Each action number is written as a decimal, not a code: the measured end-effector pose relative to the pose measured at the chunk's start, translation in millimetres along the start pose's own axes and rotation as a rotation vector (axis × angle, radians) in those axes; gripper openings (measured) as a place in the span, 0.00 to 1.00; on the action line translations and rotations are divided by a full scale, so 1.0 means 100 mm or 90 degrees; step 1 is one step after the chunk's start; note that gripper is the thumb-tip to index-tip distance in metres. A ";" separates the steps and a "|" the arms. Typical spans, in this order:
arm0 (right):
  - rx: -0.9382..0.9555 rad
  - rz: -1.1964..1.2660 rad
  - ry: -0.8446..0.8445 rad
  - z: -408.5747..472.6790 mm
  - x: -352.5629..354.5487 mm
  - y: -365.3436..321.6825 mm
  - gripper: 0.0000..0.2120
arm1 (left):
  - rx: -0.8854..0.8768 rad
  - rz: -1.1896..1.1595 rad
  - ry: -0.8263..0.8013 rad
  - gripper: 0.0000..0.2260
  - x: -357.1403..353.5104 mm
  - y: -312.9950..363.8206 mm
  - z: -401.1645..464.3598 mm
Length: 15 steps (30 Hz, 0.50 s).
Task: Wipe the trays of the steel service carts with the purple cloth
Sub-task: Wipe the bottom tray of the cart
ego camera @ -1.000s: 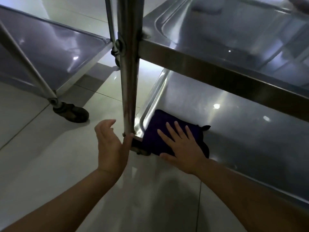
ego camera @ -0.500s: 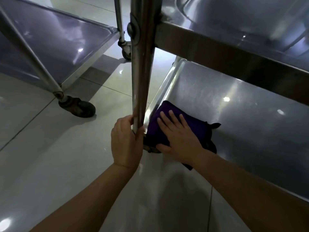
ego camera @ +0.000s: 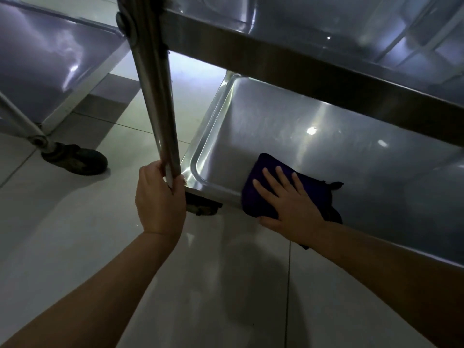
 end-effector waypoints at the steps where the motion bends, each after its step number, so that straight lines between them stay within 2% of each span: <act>1: 0.012 0.011 -0.007 0.10 0.01 -0.10 0.39 | 0.000 0.000 0.001 0.11 0.00 0.00 0.00; 5: 0.064 -0.004 0.002 0.68 0.09 -0.62 0.37 | 0.013 0.000 0.006 0.14 0.00 0.03 -0.02; 9: 0.085 0.058 -0.007 1.04 0.16 -0.87 0.35 | 0.008 0.006 0.005 0.13 0.01 0.04 0.00; 12: 0.069 0.075 -0.010 1.07 0.18 -0.64 0.31 | 0.007 -0.019 0.004 0.12 0.02 0.03 0.00; 15: -0.037 0.056 -0.004 1.05 0.21 -0.09 0.30 | 0.022 -0.044 0.005 0.11 0.01 0.05 -0.04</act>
Point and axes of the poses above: each hand's wrist, its own z-axis towards the middle knuckle, its own x-axis out of the back of the hand, y = z × x, the point moved 5 cm from there along z, towards the middle knuckle, and after that the axes turned 6 degrees about y, right-handed, at the moved point
